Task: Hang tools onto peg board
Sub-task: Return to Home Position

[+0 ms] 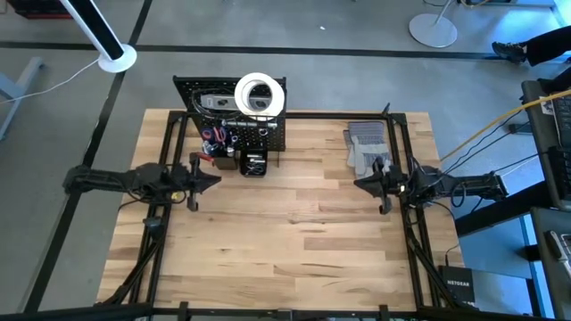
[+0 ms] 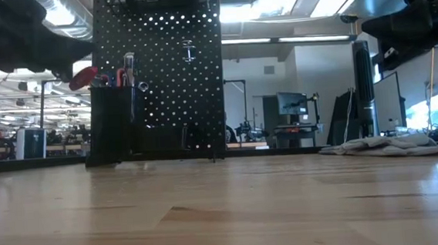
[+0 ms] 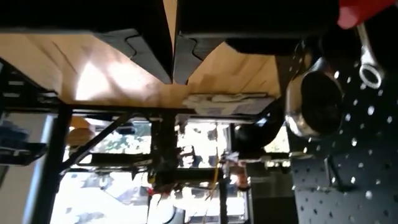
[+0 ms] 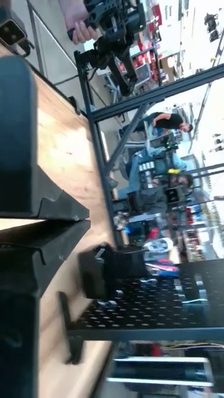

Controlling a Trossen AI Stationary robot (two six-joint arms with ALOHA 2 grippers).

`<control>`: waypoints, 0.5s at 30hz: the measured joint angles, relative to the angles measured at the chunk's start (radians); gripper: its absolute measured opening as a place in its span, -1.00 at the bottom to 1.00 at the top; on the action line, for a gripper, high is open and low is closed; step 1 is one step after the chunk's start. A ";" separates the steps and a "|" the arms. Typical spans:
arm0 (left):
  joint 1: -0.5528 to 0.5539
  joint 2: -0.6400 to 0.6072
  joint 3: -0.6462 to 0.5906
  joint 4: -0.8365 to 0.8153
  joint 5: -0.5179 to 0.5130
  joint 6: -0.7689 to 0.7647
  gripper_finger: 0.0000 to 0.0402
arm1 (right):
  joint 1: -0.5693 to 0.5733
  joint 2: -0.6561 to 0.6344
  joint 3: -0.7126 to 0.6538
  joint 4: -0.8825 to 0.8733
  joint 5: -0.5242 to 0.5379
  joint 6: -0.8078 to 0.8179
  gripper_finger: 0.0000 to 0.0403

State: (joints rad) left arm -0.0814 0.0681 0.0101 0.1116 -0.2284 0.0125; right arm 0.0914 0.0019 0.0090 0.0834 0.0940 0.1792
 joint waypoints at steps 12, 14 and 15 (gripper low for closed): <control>0.004 -0.035 0.000 -0.075 0.066 0.018 -0.98 | 0.000 0.009 0.000 -0.048 -0.015 0.092 -0.96; 0.004 -0.035 0.000 -0.075 0.066 0.015 -0.98 | 0.000 0.009 0.000 -0.048 -0.015 0.092 -0.96; 0.004 -0.035 0.000 -0.075 0.066 0.015 -0.98 | 0.000 0.009 0.000 -0.048 -0.015 0.092 -0.96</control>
State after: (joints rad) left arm -0.0776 0.0330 0.0101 0.0361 -0.1627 0.0273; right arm 0.0914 0.0105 0.0086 0.0357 0.0792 0.2714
